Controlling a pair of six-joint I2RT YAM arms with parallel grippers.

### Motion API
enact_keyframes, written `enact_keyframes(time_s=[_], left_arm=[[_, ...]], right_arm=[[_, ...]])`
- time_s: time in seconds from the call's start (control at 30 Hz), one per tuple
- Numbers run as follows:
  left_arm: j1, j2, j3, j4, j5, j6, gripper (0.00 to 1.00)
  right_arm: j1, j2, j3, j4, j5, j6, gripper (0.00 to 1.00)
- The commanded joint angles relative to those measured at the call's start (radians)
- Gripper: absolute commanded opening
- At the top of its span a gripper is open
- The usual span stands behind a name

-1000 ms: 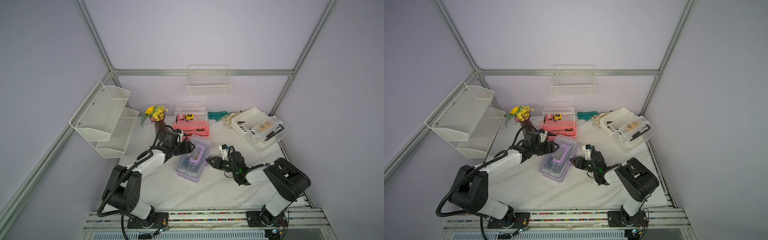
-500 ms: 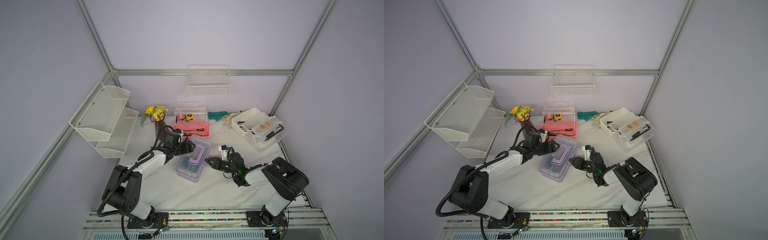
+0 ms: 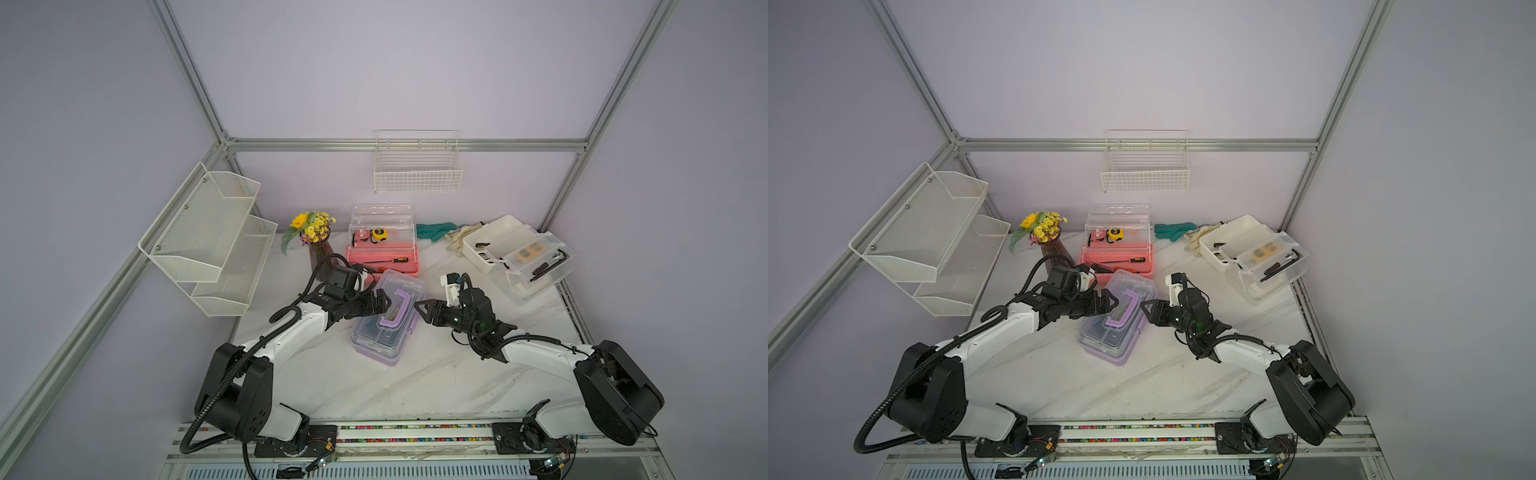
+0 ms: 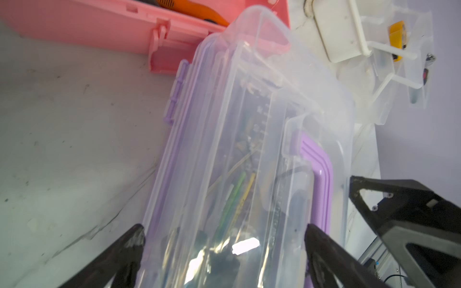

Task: Close toolboxes
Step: Fasten the toolbox latch on the toolbox, then move the toolbox to the center of the board.

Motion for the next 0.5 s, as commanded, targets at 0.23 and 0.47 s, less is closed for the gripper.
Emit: enact_keyframes(time_s=[0.23,0.47], left_arm=[[-0.001,-0.089,-0.048,-0.191,0.093,0.016,0.93],[-0.055,-0.084,-0.061,-0.072,0.138,-0.052,0.83]], right_arm=[[0.022,-0.077,0.041,-0.127,-0.041,0.04,0.56],[0.038,-0.062,0.029,-0.12,-0.011,0.088,0.55]])
